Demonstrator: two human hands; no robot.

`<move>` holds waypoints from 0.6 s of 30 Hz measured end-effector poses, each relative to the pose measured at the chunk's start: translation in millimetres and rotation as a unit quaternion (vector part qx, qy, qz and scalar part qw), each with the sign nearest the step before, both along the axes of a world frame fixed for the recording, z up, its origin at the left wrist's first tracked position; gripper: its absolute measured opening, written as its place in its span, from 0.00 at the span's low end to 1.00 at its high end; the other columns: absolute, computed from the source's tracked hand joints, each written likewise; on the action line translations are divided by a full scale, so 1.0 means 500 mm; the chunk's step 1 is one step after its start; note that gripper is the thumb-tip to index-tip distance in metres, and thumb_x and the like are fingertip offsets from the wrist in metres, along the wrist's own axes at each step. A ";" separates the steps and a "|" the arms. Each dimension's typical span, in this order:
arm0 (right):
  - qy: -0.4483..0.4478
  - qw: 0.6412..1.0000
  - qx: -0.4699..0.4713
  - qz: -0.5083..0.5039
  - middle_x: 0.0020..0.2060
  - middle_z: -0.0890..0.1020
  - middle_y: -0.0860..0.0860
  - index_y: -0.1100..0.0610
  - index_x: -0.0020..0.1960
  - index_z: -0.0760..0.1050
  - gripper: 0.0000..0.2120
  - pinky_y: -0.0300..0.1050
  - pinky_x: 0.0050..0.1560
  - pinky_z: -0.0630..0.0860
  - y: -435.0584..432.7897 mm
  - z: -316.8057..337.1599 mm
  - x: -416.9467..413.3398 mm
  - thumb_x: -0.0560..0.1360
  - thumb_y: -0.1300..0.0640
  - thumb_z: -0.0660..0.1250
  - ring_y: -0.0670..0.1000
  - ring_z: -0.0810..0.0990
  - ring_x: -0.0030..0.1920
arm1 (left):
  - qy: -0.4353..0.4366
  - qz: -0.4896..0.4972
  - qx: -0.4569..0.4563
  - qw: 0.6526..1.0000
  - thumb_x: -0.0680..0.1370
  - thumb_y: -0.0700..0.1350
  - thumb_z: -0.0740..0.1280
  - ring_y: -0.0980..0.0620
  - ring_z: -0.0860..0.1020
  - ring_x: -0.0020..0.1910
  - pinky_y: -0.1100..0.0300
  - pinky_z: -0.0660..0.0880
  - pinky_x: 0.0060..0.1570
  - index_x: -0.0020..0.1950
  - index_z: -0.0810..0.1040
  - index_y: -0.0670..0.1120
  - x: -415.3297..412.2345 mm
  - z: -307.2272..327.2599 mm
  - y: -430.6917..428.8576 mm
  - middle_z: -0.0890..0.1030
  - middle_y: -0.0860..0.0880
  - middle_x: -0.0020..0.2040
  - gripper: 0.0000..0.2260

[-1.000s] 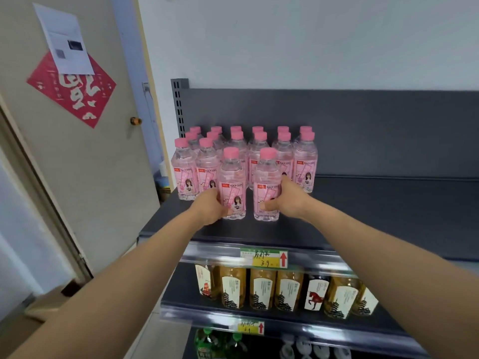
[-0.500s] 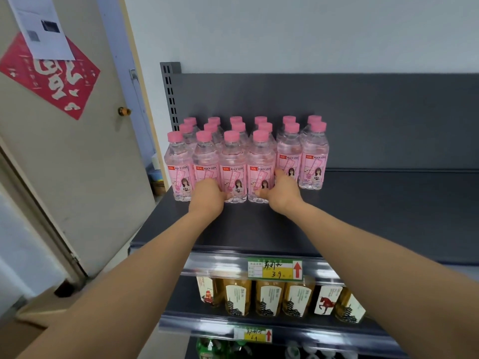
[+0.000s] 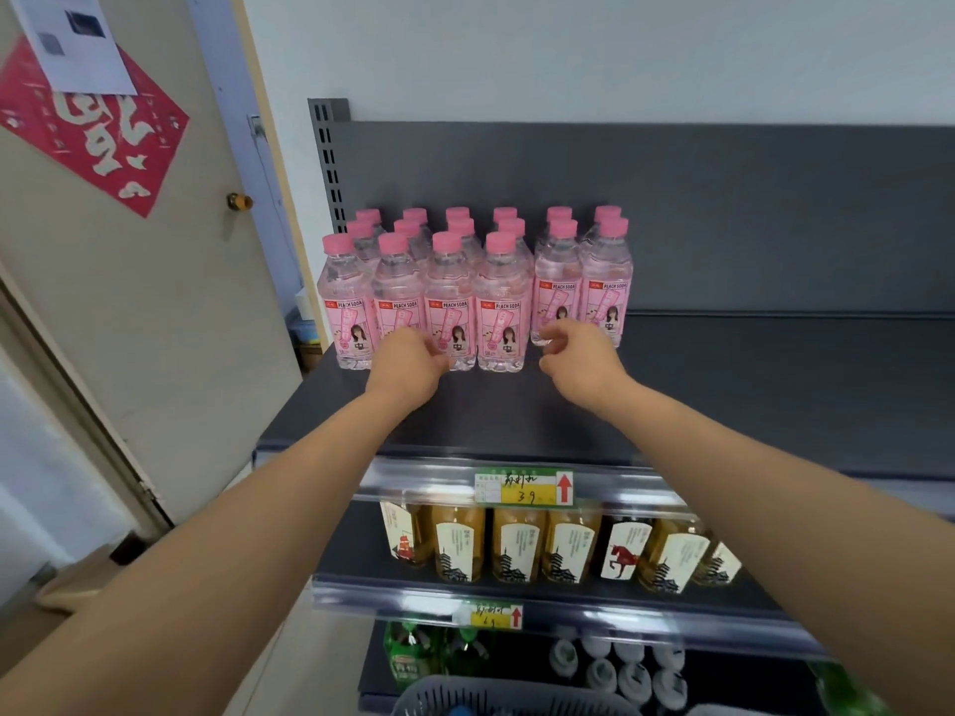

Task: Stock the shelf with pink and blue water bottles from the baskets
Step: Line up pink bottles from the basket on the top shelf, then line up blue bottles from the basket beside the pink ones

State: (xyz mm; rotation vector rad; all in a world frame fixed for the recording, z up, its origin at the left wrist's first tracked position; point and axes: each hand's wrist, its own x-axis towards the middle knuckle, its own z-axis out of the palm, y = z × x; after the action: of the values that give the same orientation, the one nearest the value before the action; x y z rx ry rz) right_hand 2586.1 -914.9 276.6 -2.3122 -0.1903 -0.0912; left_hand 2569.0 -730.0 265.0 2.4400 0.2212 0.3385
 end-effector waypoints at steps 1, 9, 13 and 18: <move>-0.007 1.000 0.005 0.005 0.56 0.78 0.56 0.61 0.66 0.72 0.19 0.46 0.56 0.75 -0.010 0.005 -0.014 0.76 0.68 0.61 0.52 0.75 0.52 | -0.006 -0.012 0.000 1.000 0.76 0.43 0.67 0.45 0.77 0.44 0.56 0.72 0.44 0.47 0.80 0.38 -0.011 0.007 -0.009 0.80 0.42 0.45 0.08; -0.056 0.998 -0.006 0.040 0.56 0.80 0.53 0.59 0.60 0.77 0.13 0.38 0.54 0.70 -0.129 0.028 -0.141 0.76 0.64 0.64 0.50 0.77 0.55 | -0.033 -0.126 0.031 0.991 0.77 0.43 0.67 0.51 0.74 0.45 0.61 0.68 0.45 0.52 0.80 0.41 -0.141 0.062 -0.142 0.77 0.49 0.45 0.08; -0.067 0.996 -0.008 0.065 0.54 0.80 0.51 0.57 0.59 0.78 0.12 0.36 0.52 0.69 -0.195 0.024 -0.213 0.77 0.61 0.64 0.46 0.75 0.51 | -0.012 -0.154 0.032 0.987 0.76 0.44 0.68 0.51 0.76 0.46 0.60 0.70 0.45 0.53 0.79 0.42 -0.201 0.058 -0.212 0.78 0.49 0.46 0.09; -0.059 0.995 -0.006 0.078 0.46 0.80 0.48 0.56 0.54 0.80 0.09 0.35 0.48 0.70 -0.268 -0.013 -0.303 0.76 0.61 0.65 0.44 0.77 0.47 | 0.015 -0.172 0.052 0.984 0.76 0.43 0.69 0.53 0.76 0.43 0.61 0.70 0.44 0.51 0.81 0.43 -0.284 0.016 -0.298 0.79 0.50 0.43 0.07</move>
State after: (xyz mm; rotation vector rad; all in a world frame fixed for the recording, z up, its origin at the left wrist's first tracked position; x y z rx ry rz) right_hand 2434.8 -1049.1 270.4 -2.2967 -0.4313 -0.1475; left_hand 2427.1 -879.2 273.0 2.5288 -0.2098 0.1623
